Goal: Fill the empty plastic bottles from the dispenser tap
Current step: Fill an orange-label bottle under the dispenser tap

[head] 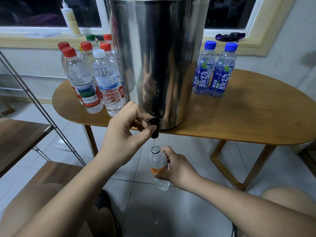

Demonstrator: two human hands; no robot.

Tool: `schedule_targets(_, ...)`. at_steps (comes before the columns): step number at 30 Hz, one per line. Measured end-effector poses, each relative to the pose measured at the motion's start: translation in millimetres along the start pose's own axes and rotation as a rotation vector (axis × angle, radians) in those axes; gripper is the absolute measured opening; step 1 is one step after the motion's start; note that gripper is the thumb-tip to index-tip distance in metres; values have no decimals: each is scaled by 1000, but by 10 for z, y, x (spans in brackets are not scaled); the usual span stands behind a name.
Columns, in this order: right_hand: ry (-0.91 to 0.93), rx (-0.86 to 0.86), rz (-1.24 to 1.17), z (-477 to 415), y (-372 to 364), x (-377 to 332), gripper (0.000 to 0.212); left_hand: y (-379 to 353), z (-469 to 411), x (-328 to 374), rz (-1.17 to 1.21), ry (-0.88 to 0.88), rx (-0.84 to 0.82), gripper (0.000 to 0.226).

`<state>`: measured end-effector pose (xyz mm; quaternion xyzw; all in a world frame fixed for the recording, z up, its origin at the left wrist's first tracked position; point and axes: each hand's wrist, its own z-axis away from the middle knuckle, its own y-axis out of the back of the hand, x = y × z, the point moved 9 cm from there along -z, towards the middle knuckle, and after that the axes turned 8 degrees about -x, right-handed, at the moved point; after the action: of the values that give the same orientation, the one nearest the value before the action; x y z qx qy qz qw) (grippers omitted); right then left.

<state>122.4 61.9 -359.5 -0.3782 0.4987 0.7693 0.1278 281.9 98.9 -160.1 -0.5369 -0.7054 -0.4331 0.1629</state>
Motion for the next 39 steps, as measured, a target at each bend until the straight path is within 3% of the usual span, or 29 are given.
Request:
schedule_targets(25,0,-8,-15,-12,1,-1,70,11,15,0,-2,4,-9,20)
schedule_targets(32,10,50,-52,30,33,-15,59,29,84,-109,18,48,1,32)
schedule_targets(39,48,47,-67,51,59,-67,67,213,81,-271,-45,115,18,29)
